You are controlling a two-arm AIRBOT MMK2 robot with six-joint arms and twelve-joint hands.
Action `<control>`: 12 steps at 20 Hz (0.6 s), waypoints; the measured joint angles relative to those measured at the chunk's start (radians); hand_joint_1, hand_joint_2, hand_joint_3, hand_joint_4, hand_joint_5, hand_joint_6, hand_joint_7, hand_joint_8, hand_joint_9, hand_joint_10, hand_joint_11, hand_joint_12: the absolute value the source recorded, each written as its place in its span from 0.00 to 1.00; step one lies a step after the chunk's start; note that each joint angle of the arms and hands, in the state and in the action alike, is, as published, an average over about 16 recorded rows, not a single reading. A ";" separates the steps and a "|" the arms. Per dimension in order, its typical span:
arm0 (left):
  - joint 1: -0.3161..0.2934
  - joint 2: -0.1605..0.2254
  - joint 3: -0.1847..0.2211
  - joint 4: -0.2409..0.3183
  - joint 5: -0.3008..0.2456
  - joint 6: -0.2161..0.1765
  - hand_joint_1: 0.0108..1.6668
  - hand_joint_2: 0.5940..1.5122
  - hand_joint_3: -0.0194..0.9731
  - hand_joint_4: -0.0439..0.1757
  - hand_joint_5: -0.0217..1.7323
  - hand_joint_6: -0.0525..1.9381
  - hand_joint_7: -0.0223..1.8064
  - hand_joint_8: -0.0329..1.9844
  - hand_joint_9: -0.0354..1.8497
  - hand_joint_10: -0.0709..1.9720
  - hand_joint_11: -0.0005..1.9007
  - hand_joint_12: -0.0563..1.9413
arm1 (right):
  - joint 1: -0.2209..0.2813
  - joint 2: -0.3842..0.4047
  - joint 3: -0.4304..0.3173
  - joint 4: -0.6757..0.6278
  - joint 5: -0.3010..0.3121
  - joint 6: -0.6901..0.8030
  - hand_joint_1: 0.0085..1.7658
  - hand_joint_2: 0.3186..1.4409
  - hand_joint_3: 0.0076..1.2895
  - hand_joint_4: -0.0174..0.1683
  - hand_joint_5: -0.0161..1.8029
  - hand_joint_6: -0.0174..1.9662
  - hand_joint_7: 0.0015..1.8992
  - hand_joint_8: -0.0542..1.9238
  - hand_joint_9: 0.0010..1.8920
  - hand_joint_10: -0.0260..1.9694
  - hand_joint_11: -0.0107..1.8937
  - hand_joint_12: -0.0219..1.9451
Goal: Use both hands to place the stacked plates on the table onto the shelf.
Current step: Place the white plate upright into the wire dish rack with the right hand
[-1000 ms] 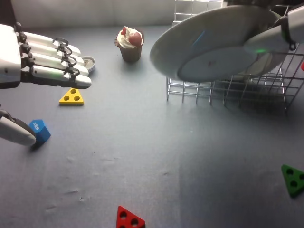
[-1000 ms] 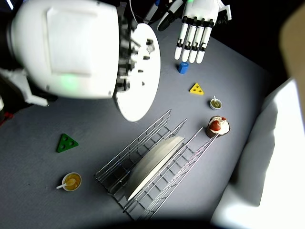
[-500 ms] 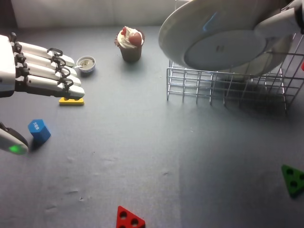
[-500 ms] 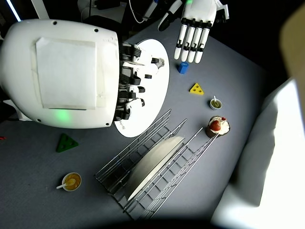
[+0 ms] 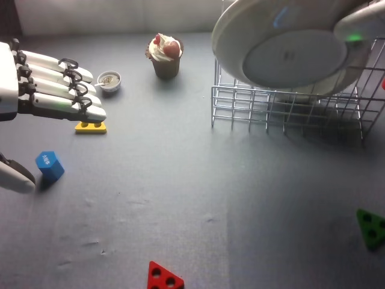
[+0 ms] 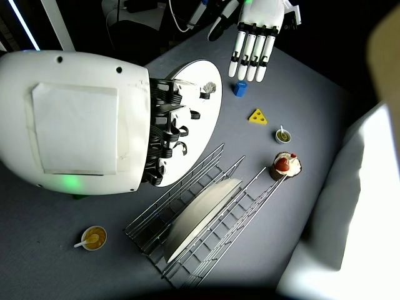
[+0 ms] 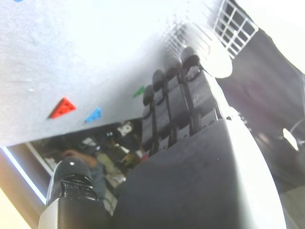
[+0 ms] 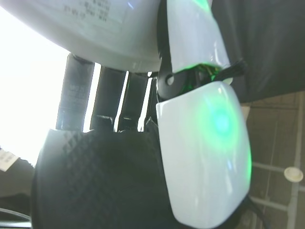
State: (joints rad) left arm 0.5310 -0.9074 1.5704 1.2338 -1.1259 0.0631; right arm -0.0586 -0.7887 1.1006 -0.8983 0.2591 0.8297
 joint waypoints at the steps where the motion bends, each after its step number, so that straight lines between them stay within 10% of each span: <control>1: -0.001 0.000 -0.002 0.000 0.003 0.000 0.06 0.50 0.04 0.19 0.15 0.03 0.18 0.02 0.17 0.04 0.13 0.04 | -0.003 -0.002 0.006 -0.004 0.002 0.009 0.84 0.57 0.00 0.05 0.52 0.43 0.58 0.32 0.64 0.27 0.58 0.48; 12: -0.024 0.002 -0.031 -0.003 0.028 0.008 0.05 0.50 0.04 0.19 0.14 0.03 0.17 0.02 0.16 0.04 0.13 0.04 | -0.032 -0.037 0.077 -0.006 0.021 0.031 0.84 0.57 0.00 0.05 0.54 0.40 0.61 0.24 0.66 0.22 0.58 0.54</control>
State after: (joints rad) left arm 0.5071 -0.9055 1.5390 1.2307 -1.0981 0.0714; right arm -0.0911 -0.8260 1.1779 -0.9047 0.2804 0.8604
